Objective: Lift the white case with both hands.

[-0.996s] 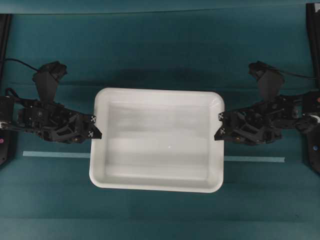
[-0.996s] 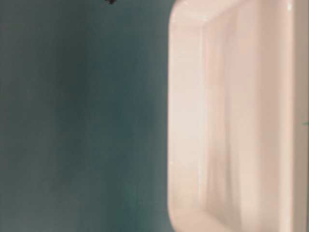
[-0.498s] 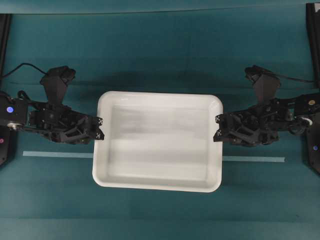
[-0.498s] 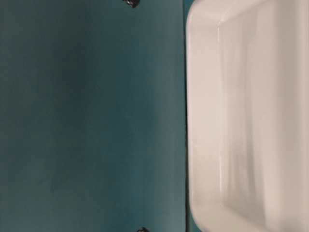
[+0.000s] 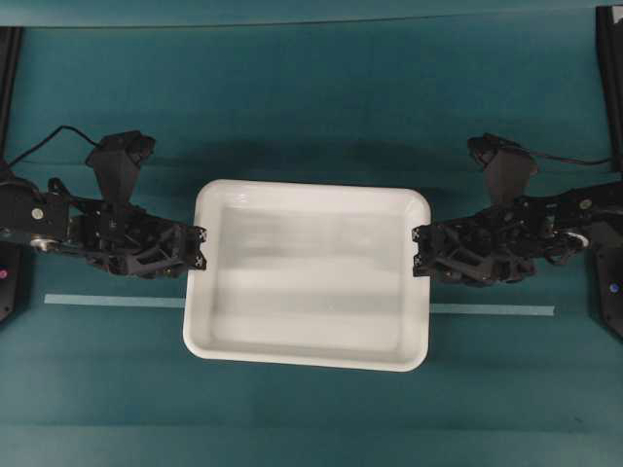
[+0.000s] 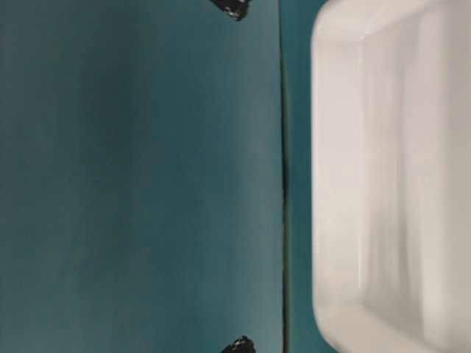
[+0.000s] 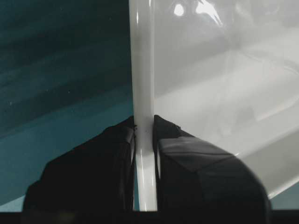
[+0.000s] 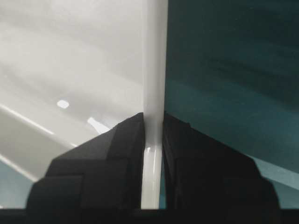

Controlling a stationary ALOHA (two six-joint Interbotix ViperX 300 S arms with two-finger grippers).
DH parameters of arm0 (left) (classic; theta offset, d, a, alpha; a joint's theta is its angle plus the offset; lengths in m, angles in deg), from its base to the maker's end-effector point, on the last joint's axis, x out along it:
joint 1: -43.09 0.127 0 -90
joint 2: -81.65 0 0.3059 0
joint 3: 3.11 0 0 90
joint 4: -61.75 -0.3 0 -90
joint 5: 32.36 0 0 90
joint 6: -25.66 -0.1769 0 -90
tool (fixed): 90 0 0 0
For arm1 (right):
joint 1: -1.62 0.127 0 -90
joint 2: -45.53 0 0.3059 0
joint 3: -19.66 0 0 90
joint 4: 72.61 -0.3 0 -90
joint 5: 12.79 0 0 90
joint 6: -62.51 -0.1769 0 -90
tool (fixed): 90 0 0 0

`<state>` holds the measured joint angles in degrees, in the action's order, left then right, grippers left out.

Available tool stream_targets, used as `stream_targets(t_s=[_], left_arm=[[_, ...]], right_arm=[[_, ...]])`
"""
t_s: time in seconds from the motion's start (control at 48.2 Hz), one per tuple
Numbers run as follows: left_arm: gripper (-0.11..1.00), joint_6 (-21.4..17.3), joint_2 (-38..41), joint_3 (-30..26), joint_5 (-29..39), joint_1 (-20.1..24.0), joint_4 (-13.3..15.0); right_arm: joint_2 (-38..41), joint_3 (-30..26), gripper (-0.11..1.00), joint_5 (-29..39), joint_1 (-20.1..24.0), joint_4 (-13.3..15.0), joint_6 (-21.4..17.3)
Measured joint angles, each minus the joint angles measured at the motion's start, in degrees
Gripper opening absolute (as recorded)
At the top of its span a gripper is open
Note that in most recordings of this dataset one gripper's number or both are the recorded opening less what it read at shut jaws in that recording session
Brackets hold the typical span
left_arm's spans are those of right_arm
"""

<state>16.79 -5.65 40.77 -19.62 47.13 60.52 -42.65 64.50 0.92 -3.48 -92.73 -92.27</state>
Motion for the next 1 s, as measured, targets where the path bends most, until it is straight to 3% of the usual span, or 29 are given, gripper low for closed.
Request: stream_targets(t_s=[0.291, 0.851, 0.996], left_arm=[[0.06, 7.1, 0.6, 0.3, -0.2, -0.1, 0.0], [0.06, 7.5, 0.7, 1.1, -3.3, -0.4, -0.1], [0.06, 7.5, 0.8, 1.2, -4.2, -0.5, -0.1]], right_arm=[[0.4, -0.1, 0.10, -0.3, -1.1, 0.0, 0.0], [0.7, 0.0, 0.10, -0.3, -1.5, 0.0, 0.0], [0.8, 0.2, 0.26, -0.5, -1.5, 0.0, 0.2]])
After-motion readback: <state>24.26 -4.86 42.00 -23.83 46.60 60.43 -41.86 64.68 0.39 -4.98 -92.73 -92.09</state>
